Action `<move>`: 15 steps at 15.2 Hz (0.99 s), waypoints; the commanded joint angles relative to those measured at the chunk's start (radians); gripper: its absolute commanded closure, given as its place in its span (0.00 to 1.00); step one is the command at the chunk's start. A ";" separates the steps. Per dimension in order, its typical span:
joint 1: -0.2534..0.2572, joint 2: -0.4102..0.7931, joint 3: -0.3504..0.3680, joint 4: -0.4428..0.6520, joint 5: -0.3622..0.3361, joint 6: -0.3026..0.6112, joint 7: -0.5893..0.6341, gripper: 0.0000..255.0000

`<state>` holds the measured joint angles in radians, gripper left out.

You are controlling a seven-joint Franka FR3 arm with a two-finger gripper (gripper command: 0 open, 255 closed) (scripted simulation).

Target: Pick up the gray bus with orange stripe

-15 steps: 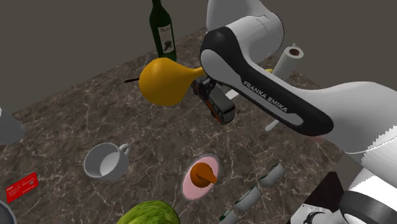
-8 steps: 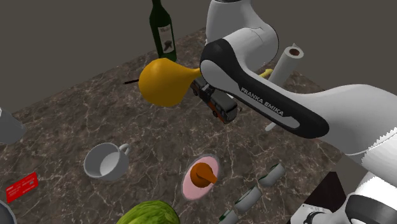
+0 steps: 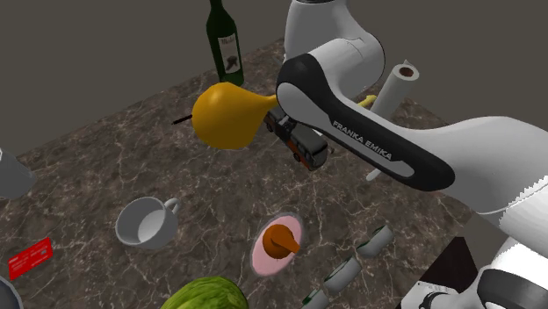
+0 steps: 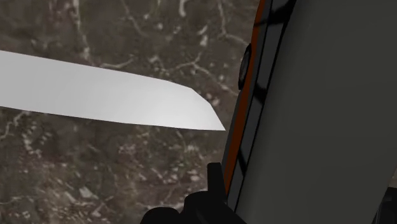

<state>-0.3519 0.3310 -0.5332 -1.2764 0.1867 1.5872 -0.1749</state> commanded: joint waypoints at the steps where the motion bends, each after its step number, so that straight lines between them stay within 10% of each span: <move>1: -0.004 0.007 0.000 0.019 0.002 -0.017 0.000 1.00; 15: -0.117 0.154 0.009 0.445 0.080 -0.301 -0.001 1.00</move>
<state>-0.4594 0.4734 -0.5259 -0.8671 0.2602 1.3092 -0.1771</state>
